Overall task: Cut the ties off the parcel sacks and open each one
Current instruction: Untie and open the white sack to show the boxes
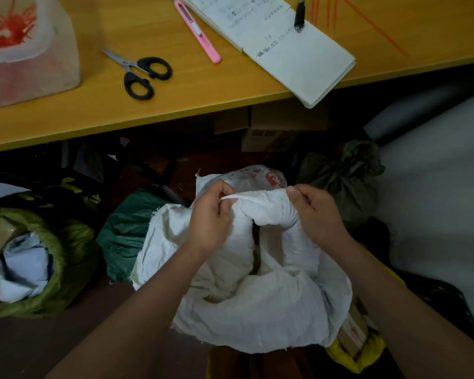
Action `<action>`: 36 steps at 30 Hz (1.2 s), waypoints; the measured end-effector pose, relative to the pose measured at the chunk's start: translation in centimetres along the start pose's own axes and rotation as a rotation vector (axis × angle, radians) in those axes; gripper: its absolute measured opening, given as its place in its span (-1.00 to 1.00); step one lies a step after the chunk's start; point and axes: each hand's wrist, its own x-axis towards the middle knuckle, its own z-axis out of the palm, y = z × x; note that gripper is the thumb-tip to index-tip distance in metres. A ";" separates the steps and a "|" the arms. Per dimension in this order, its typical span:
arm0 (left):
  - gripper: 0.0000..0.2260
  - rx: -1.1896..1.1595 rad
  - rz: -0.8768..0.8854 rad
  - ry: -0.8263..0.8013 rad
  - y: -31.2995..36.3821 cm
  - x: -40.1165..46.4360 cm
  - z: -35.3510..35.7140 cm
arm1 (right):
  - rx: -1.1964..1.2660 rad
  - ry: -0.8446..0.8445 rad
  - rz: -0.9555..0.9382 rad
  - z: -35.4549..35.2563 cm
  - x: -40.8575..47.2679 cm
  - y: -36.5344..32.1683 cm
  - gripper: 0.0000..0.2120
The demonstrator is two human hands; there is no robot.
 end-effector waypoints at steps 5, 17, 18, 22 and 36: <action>-0.82 -0.093 -0.052 -0.072 0.7 0.8 0.0 | -0.512 0.006 -0.466 0.4 -0.1 -0.8 -0.59; -0.58 0.465 0.087 0.159 0.2 -2.4 -0.9 | -0.442 -0.076 -0.448 1.6 -0.6 -0.7 -0.65; -0.47 0.553 0.069 0.101 0.0 -2.8 -0.8 | -0.398 -0.064 -0.400 1.7 -0.6 -0.5 -0.65; -0.36 0.745 -0.054 -0.039 -1.3 -3.2 -0.4 | -0.240 -0.014 -0.279 2.8 -0.9 -0.6 -0.75; -0.78 -0.049 -0.172 -0.093 -2.0 -0.7 -2.7 | -0.421 0.129 -0.203 1.7 0.2 0.3 -0.72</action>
